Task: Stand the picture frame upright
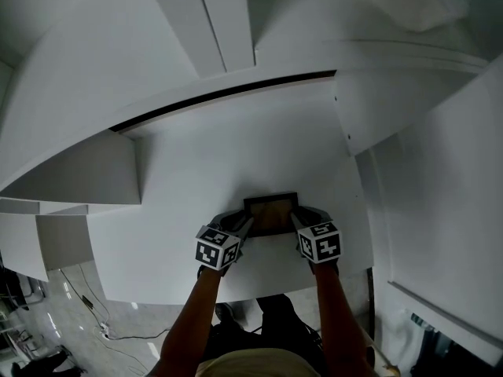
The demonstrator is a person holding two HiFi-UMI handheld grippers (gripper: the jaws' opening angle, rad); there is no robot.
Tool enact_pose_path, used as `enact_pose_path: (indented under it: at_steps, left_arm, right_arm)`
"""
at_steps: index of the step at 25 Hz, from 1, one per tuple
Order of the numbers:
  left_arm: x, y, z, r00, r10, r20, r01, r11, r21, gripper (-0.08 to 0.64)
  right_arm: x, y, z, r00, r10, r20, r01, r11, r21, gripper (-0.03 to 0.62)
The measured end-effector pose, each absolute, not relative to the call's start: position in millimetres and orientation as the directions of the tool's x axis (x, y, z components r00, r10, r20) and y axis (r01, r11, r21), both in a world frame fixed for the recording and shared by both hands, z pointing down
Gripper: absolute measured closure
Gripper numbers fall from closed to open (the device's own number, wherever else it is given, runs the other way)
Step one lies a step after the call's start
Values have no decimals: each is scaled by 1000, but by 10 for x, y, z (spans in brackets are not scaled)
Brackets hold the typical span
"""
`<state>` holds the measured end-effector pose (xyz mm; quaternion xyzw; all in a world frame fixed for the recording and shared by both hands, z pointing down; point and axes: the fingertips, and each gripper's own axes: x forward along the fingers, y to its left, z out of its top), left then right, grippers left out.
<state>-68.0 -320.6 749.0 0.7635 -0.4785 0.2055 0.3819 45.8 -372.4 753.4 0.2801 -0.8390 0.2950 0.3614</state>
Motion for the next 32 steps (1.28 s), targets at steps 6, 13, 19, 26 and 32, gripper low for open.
enact_pose_path:
  at_steps: [6, 13, 19, 26, 32]
  left_arm:
    - [-734, -3231, 7396, 459, -633, 623, -878, -215, 428, 471]
    - [-829, -3291, 6961, 450, -719, 530, -884, -271, 381, 471]
    - [-843, -3326, 6458, 473, -772, 425, -877, -368, 308, 472]
    - [-605, -3318, 6068, 550, -741, 386, -830, -535, 157, 472]
    - [-339, -3178, 6006, 631, -659, 410, -721, -693, -6, 483]
  right_arm:
    - [452, -3627, 7529, -601, -260, 756, -693, 640, -330, 511]
    - [347, -3444, 7494, -651, -274, 708, -715, 534, -451, 506]
    - [126, -3189, 7452, -717, -270, 643, -689, 416, -593, 497]
    - [-153, -2929, 7443, -745, -249, 619, -665, 349, -661, 495]
    - [-360, -2741, 7440, -763, -205, 613, -638, 394, -662, 552]
